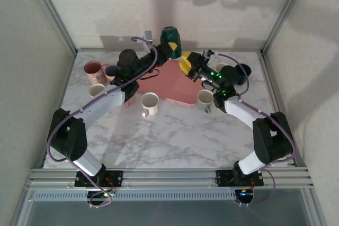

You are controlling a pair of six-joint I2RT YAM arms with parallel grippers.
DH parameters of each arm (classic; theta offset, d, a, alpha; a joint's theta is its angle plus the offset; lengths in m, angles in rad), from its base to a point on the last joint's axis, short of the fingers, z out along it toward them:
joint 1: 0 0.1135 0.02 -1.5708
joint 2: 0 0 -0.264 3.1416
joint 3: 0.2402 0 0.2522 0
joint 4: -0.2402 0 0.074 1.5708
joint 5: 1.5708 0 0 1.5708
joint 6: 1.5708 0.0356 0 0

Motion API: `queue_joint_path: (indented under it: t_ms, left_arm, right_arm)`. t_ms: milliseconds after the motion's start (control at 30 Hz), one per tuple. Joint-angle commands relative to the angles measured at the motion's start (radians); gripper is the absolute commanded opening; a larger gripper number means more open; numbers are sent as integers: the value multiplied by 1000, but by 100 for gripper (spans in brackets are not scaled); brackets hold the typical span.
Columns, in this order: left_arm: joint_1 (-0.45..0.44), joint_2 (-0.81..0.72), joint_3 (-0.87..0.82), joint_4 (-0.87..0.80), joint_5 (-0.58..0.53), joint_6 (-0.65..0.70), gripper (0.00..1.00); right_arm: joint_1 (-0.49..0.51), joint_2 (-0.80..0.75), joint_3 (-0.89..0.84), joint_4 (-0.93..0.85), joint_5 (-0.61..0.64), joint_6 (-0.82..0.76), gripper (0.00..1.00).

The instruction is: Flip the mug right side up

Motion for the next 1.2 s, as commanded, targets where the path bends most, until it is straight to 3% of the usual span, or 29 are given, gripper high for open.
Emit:
queue_joint_path:
  t_ms: [0, 367, 533, 833, 1167]
  left_arm:
    - [-20, 0, 49, 171, 12, -24, 0]
    - [-50, -1, 28, 229, -50, -113, 0]
    - [-49, -5, 24, 231, -68, -115, 0]
    - [-63, -14, -63, 315, -92, -238, 0]
    - [-103, 1, -118, 409, -144, -308, 0]
  right_arm:
    - [8, -18, 1, 33, 41, -16, 51]
    - [13, 91, -4, 276, 148, 117, 52]
    - [17, 98, -21, 326, 174, 130, 51]
    - [19, 114, 1, 374, 224, 145, 47]
    - [31, 106, 55, 375, 258, 123, 28]
